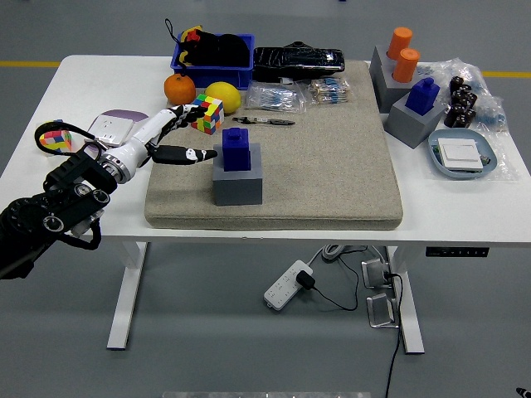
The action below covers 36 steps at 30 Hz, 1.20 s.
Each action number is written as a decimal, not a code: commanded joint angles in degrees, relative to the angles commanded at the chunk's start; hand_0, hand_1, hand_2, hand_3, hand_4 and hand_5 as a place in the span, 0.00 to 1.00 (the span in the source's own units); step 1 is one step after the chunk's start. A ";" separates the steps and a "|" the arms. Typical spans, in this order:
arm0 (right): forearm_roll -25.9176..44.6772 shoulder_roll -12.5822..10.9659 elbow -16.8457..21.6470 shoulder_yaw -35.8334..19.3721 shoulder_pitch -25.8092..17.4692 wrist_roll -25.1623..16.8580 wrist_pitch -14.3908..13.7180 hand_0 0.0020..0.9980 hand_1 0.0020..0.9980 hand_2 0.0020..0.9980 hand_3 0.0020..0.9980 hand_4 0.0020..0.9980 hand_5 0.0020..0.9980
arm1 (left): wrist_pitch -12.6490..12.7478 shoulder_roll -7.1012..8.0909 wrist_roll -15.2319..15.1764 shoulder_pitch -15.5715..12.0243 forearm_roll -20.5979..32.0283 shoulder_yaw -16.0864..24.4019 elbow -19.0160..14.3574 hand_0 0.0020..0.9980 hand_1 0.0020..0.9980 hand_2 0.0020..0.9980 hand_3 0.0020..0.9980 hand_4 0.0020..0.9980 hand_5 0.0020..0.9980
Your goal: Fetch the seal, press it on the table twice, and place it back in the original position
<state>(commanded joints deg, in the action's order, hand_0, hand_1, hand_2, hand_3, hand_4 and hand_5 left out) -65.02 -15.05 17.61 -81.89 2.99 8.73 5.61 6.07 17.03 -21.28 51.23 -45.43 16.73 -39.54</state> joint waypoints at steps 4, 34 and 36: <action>-0.02 -0.01 -0.05 0.02 -0.03 0.02 0.04 0.82 0.72 0.69 0.69 0.73 0.51 | 0.03 -0.28 0.29 0.25 -0.15 -0.16 -0.15 0.93 1.00 1.00 1.00 1.00 0.16; 0.55 -0.55 -0.07 1.38 0.45 -0.04 -0.07 0.82 0.72 0.69 0.69 0.73 0.51 | 3.07 -6.47 1.02 1.44 2.00 -2.87 2.80 0.77 0.70 0.67 0.77 0.93 0.00; 0.70 -0.58 -0.02 1.54 0.50 -0.07 -0.10 0.82 0.72 0.69 0.69 0.73 0.51 | 3.05 -6.59 1.06 1.50 2.70 -2.88 3.06 0.76 0.71 0.67 0.77 0.90 0.00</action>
<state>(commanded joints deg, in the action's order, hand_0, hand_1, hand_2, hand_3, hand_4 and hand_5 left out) -64.32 -15.63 17.58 -80.35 3.49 8.66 5.50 9.11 10.44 -20.21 52.73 -42.73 13.84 -36.48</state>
